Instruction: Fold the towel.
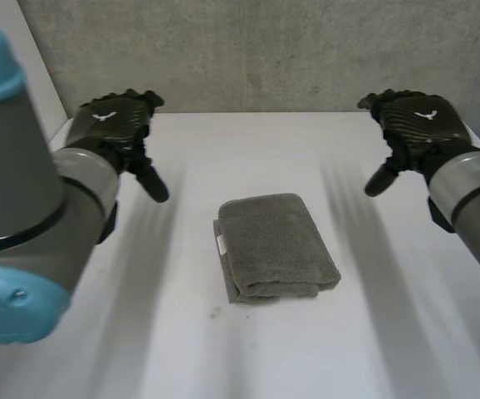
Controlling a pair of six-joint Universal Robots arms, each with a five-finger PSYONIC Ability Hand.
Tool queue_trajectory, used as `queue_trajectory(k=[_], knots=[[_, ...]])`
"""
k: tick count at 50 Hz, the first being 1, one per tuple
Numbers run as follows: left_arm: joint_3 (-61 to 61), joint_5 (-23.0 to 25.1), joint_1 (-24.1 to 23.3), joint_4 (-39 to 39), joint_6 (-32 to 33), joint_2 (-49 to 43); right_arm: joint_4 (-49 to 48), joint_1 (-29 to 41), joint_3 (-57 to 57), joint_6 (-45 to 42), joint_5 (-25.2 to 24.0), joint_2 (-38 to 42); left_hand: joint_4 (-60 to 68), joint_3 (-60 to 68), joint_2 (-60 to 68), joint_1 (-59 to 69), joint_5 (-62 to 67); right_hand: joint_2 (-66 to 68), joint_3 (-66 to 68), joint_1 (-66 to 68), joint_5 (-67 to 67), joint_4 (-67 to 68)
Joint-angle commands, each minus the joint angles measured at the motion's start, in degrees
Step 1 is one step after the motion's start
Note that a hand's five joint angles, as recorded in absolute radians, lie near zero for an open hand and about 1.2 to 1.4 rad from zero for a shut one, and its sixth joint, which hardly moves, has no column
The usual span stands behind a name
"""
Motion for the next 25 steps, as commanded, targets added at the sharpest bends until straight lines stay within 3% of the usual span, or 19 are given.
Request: queue_trajectory(k=[1, 2, 4, 8, 25], knots=[[-9.0, 4.9, 6.5, 1.4, -0.2, 7.1, -0.4, -4.0, 6.2, -0.2, -0.4, -3.8, 0.2, 0.5, 0.6, 0.6, -1.7, -5.0, -4.2, -1.3, -3.6, -4.7], [-9.0, 4.9, 6.5, 1.4, -0.2, 7.1, -0.4, -4.0, 6.2, -0.2, -0.4, -3.8, 0.2, 0.5, 0.6, 0.6, -1.7, -5.0, -4.2, -1.3, -3.6, -4.7], [-11.2, 9.8, 8.3, 3.6, -0.7, 8.1, -0.6, -5.2, 8.1, -0.5, -1.1, -4.2, 0.2, 0.5, 0.6, 0.6, -1.7, -5.0, -4.2, -1.3, -3.6, -4.7], [-12.5, 12.2, 8.5, 5.2, -1.5, 8.4, -0.7, -5.9, 9.3, -0.1, -2.5, -4.3, 0.2, 0.5, 0.7, 0.6, -1.6, -5.0, -4.2, -1.3, -3.6, -4.7], [-18.0, 12.5, 10.4, 9.3, -3.8, 11.4, -4.6, -5.8, 13.7, 0.0, -3.8, -8.3, 0.2, 0.5, 0.7, 0.6, -1.6, -5.0, -4.2, -1.3, -3.6, -4.7]])
